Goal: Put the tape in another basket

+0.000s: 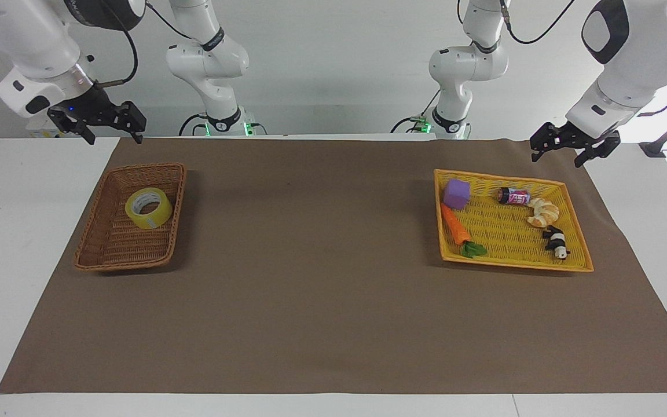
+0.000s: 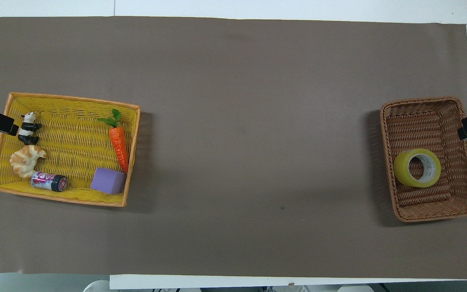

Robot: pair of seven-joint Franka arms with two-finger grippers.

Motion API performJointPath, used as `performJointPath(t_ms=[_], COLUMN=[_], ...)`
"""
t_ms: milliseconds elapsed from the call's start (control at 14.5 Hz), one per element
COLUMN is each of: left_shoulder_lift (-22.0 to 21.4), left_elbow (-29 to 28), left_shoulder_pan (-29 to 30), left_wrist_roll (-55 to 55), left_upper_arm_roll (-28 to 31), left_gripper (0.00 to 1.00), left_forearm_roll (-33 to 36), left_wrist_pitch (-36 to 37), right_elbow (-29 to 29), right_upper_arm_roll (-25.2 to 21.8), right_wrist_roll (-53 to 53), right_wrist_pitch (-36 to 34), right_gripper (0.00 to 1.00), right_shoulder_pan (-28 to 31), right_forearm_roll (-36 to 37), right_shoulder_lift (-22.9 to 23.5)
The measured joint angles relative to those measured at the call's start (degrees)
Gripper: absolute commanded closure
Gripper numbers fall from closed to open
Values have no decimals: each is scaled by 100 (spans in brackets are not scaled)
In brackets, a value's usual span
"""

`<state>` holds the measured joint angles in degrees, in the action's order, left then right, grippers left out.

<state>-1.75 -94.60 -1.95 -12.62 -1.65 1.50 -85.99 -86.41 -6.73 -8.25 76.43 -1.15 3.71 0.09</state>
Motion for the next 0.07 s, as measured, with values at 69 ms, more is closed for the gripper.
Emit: performJointPath(t_ms=[69], left_shoulder_lift=[0], left_elbow=[0], left_shoulder_pan=[0], left_wrist_roll=[0], left_upper_arm_roll=[0], left_gripper=[0], left_forearm_roll=[0], left_wrist_pitch=[0], right_elbow=[-6], right_upper_arm_roll=[-7], right_wrist_roll=[0], right_wrist_pitch=[0], right_gripper=[0], right_shoulder_pan=[0], right_forearm_roll=[0], right_shoulder_lift=[-10])
